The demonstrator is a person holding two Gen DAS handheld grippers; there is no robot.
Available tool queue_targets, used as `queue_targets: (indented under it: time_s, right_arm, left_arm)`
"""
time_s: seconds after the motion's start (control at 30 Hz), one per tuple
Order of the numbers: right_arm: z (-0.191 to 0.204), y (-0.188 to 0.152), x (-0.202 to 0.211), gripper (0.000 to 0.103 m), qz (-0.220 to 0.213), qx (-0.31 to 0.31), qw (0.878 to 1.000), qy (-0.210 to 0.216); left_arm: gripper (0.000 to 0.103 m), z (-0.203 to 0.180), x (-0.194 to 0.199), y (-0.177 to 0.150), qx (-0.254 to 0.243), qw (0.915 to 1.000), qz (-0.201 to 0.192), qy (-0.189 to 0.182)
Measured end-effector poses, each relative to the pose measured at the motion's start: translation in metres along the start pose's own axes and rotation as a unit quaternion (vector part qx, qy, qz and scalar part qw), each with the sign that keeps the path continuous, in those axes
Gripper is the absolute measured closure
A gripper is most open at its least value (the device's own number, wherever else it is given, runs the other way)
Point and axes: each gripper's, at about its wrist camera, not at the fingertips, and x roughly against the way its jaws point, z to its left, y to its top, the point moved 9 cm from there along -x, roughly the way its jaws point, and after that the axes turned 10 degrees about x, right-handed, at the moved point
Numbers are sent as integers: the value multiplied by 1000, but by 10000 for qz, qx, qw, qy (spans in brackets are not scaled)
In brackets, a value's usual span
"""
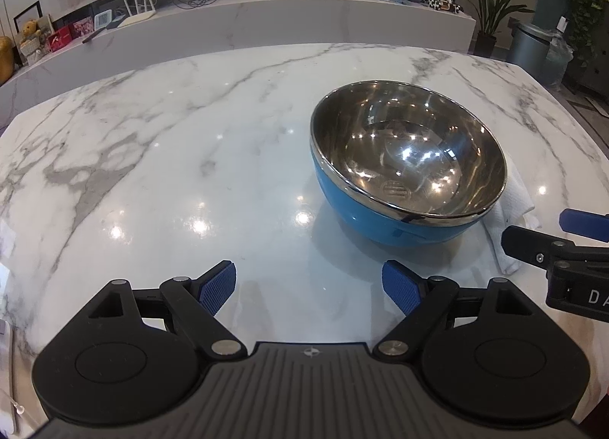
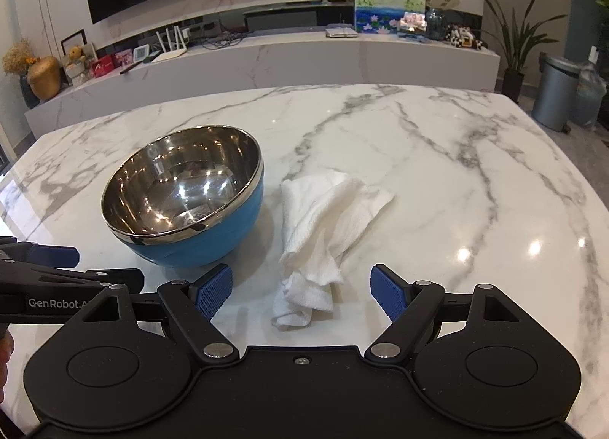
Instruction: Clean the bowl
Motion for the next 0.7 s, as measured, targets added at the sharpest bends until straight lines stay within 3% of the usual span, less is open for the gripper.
queue_targets:
  time_s: [0.23, 0.7]
  right_arm:
    - [2, -1, -2, 25, 46, 241, 9995, -180]
    - [4, -2, -2, 25, 66, 284, 9995, -99]
  left_arm:
    - [19, 1, -1, 0, 23, 10000, 50, -1]
    - [19, 4, -3, -1, 152, 9997, 156, -66]
